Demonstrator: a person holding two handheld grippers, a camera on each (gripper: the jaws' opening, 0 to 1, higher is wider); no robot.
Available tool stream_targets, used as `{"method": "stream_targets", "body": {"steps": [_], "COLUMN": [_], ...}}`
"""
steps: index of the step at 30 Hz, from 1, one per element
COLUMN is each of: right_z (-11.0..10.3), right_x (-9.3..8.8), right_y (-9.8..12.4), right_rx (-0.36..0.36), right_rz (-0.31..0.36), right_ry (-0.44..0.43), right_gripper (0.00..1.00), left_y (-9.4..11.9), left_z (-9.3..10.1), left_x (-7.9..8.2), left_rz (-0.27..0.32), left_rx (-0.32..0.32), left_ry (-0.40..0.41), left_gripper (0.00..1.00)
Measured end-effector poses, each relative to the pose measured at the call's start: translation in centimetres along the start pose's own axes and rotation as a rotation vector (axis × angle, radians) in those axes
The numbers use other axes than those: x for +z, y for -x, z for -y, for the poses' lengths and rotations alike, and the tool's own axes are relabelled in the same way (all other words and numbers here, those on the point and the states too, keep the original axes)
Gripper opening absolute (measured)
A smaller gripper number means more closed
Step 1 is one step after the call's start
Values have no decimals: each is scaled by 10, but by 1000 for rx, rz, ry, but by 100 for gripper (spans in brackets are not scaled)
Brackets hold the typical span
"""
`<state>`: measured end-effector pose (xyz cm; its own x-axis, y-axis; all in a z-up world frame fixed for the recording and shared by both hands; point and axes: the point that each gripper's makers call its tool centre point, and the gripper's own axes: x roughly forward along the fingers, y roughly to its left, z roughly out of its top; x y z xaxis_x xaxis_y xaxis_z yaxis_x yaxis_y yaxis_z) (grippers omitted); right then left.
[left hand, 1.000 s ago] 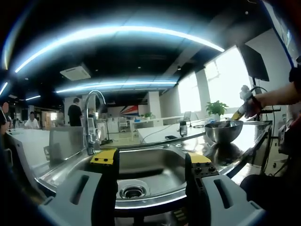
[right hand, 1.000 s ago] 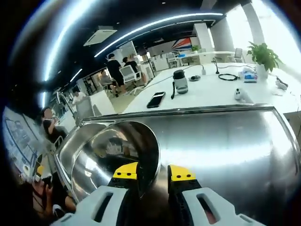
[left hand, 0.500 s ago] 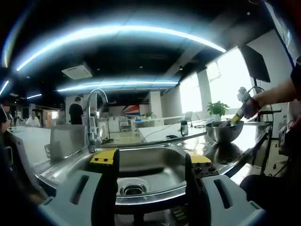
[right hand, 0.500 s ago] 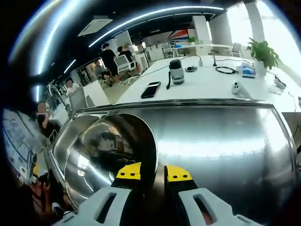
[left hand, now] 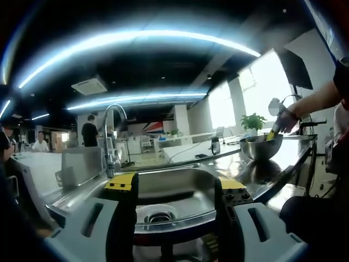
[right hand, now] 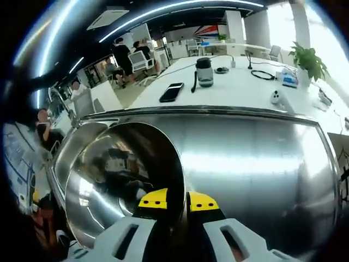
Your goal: Pick up bowl with dirty water move over sink pour dirty water into sink return bowl to place
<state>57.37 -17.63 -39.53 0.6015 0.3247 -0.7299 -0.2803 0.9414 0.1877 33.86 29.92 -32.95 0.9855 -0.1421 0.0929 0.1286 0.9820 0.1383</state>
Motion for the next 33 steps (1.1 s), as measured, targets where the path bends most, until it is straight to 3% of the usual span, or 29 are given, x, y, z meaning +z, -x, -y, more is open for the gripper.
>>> {"method": "stream_targets", "body": {"steps": [5,17,33], "right_z": [-3,-2,0], "right_x": [-1,-9,-4], "right_y": [0,-7,-7], "right_rx": [-31,-18,-19], "right_rz": [-2,-63,-34], "right_ry": [70,37,-27], "right_gripper": [6,2,0], "left_y": [1,4,-1], "left_z": [-4,0,0], "left_x": [1,-4,-6], "left_rz": [4,1,-5], "left_rx": [7,7,-4], "left_ry": [-2,29,27], "left_gripper": [56,56,56]}}
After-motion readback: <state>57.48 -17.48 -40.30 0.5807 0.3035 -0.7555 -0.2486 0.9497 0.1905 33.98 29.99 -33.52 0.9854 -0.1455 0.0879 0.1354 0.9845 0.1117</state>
